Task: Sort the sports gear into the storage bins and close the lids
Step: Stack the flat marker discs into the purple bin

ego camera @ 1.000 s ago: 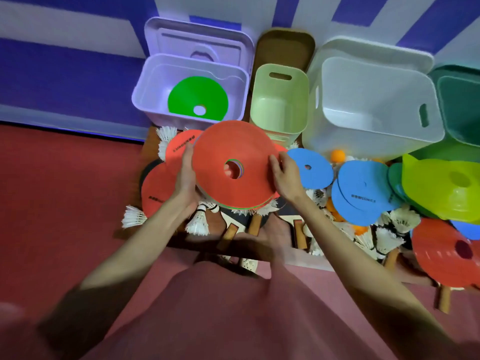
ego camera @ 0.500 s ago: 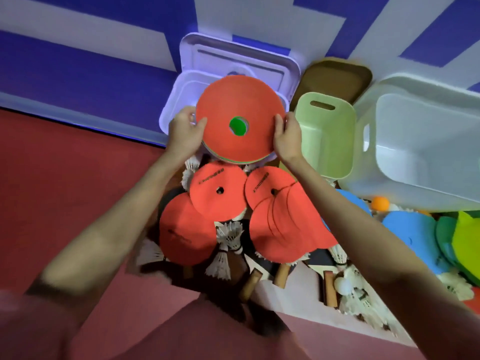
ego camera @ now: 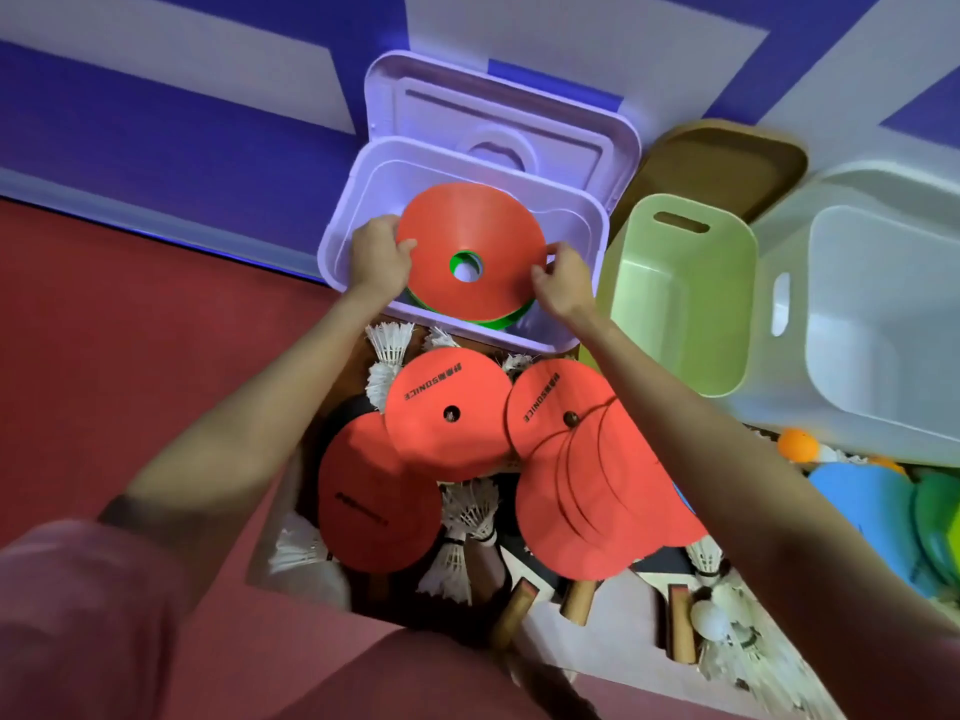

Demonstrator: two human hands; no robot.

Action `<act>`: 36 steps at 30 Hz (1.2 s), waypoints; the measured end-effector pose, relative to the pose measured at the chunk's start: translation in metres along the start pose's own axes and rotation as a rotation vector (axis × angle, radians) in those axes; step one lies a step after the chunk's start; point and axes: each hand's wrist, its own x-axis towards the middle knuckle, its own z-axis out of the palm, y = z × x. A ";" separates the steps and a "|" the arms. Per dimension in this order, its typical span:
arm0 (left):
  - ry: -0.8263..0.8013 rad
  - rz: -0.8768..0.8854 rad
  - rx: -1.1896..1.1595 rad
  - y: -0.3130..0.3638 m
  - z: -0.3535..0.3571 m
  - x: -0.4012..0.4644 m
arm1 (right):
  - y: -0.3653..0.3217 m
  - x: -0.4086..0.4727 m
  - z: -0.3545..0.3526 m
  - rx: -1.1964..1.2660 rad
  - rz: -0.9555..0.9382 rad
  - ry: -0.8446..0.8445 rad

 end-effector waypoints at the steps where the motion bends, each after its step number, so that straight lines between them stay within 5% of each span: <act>1: -0.016 -0.006 0.010 -0.001 0.001 0.002 | 0.001 0.000 0.000 -0.031 -0.006 -0.022; 6: -0.077 0.025 0.136 0.005 -0.003 -0.009 | 0.002 -0.020 -0.010 -0.232 -0.151 -0.039; 13: -0.017 0.438 0.016 0.063 0.006 -0.085 | 0.044 -0.104 -0.068 -0.143 -0.391 0.144; 24: -0.213 0.710 -0.112 0.174 0.112 -0.246 | 0.227 -0.243 -0.193 -0.097 -0.117 0.376; 36: -0.434 0.861 -0.025 0.287 0.248 -0.398 | 0.394 -0.340 -0.295 -0.121 -0.061 0.546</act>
